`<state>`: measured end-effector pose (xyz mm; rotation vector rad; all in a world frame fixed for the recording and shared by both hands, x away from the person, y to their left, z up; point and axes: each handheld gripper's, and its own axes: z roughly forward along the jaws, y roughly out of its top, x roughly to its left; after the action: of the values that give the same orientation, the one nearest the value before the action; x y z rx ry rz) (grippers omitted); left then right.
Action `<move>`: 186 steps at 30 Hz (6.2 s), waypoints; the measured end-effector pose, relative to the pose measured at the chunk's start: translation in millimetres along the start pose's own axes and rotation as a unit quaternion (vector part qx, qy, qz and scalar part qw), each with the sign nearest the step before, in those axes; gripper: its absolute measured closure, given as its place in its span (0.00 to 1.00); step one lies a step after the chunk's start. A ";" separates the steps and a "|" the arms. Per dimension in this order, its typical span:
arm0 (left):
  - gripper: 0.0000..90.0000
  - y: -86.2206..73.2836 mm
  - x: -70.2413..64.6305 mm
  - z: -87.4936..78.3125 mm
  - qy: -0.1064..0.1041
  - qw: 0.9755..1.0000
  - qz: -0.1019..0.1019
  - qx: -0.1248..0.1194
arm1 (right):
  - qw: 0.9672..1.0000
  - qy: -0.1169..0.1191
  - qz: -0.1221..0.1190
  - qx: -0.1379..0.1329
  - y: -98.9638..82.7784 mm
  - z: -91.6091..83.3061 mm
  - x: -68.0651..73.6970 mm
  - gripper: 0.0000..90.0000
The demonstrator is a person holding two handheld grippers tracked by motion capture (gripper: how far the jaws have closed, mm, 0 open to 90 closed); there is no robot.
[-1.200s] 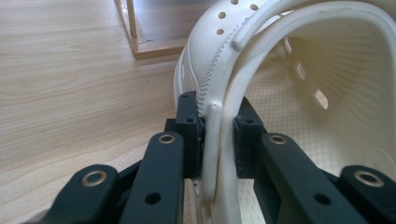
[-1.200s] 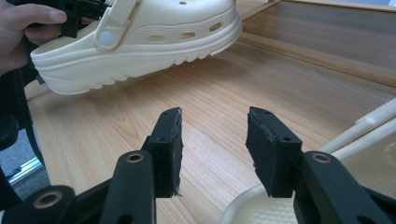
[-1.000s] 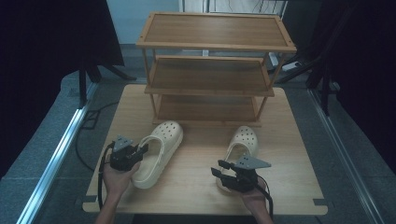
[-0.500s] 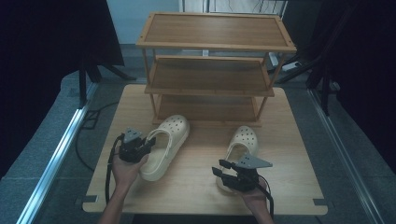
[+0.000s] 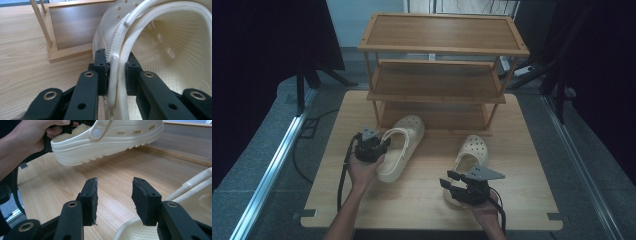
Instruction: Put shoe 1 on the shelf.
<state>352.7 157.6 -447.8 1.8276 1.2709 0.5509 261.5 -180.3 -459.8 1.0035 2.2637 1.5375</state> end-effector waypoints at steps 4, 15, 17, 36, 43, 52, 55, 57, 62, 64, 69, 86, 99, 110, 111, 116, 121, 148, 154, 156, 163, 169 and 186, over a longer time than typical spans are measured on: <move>0.85 1.3 -1.2 4.2 0.000 1.000 0.000 -0.001 | 1.000 -0.001 0.001 0.000 0.0 -0.4 -0.9 0.61; 0.85 9.6 -7.1 23.7 0.002 1.000 -0.010 -0.009 | 1.000 0.002 0.000 0.005 -0.9 2.2 0.5 0.61; 0.85 11.1 -9.0 27.8 0.004 1.000 -0.013 -0.011 | 1.000 0.002 0.001 0.005 -1.2 2.6 0.5 0.61; 0.85 29.0 -19.2 64.0 0.031 0.999 -0.021 -0.034 | 1.000 0.006 0.000 0.010 -1.6 4.8 2.8 0.61; 0.85 38.8 -23.8 78.2 0.036 0.999 -0.020 -0.033 | 1.000 0.008 0.000 0.010 -1.5 4.4 2.7 0.61; 0.85 43.4 -25.3 98.8 0.048 0.998 -0.021 -0.029 | 1.000 0.008 0.004 0.005 -1.4 2.6 0.1 0.61; 0.85 46.7 -25.4 103.7 0.054 0.998 -0.021 -0.034 | 1.000 0.008 0.007 0.003 -1.2 1.5 -0.8 0.61; 0.85 46.5 -24.5 107.0 0.059 0.997 -0.026 -0.038 | 1.000 0.008 0.006 0.003 -1.0 1.0 -1.3 0.61; 0.84 46.5 -24.1 117.3 0.060 0.997 -0.027 -0.029 | 1.000 0.009 0.007 0.004 -1.3 1.9 -0.9 0.61; 0.84 49.4 -26.6 120.6 0.064 0.997 -0.023 -0.023 | 1.000 0.009 0.007 0.004 -1.3 1.7 -1.2 0.61; 0.84 52.7 -28.2 128.8 0.069 0.997 -0.022 -0.021 | 1.000 0.006 0.008 0.002 -1.4 0.6 -2.4 0.61; 0.45 39.1 -18.6 109.0 0.024 0.999 -0.033 -0.036 | 1.000 0.009 0.000 0.013 -3.3 6.0 1.6 0.61; 0.55 15.2 -17.4 47.9 -0.033 0.999 -0.010 -0.038 | 1.000 0.006 -0.001 0.013 -3.8 6.7 2.2 0.61; 1.00 -11.9 -27.9 7.2 -0.063 0.997 0.031 -0.013 | 1.000 0.007 -0.005 0.014 -3.4 7.7 5.0 0.61; 1.00 -14.9 -27.6 5.3 -0.068 0.997 0.029 -0.010 | 1.000 0.007 -0.005 0.015 -3.3 7.7 5.6 0.61; 1.00 -26.0 -28.6 5.2 -0.079 0.996 0.027 0.006 | 1.000 0.008 -0.010 0.014 -2.3 7.7 8.3 0.60; 1.00 -35.3 -32.1 15.2 -0.080 0.996 0.043 0.027 | 1.000 0.006 -0.006 0.013 -2.1 6.5 6.1 0.60; 1.00 -32.0 -45.1 57.8 -0.081 0.994 0.055 0.056 | 1.000 0.002 -0.007 0.007 -1.1 2.9 3.9 0.61; 1.00 -26.5 -51.3 65.9 -0.081 0.993 0.062 0.059 | 1.000 0.003 -0.006 0.006 -0.6 1.7 3.7 0.61; 1.00 -24.5 -53.7 69.3 -0.080 0.993 0.062 0.058 | 1.000 0.004 -0.006 0.005 -0.3 1.4 3.9 0.61; 1.00 -18.0 -59.3 85.2 -0.077 0.994 0.057 0.053 | 1.000 0.004 -0.006 0.003 -0.1 0.2 2.3 0.61; 1.00 -9.8 -60.0 98.6 -0.073 0.995 0.051 0.050 | 1.000 0.004 -0.004 0.001 0.6 -1.8 1.5 0.61; 1.00 5.7 -66.0 131.7 -0.059 0.997 0.030 0.030 | 1.000 0.000 -0.001 -0.005 1.2 -6.1 -3.3 0.61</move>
<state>426.5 46.8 -511.2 1.9247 1.1685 0.4348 261.2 -186.6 -456.8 0.9980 2.2538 1.5483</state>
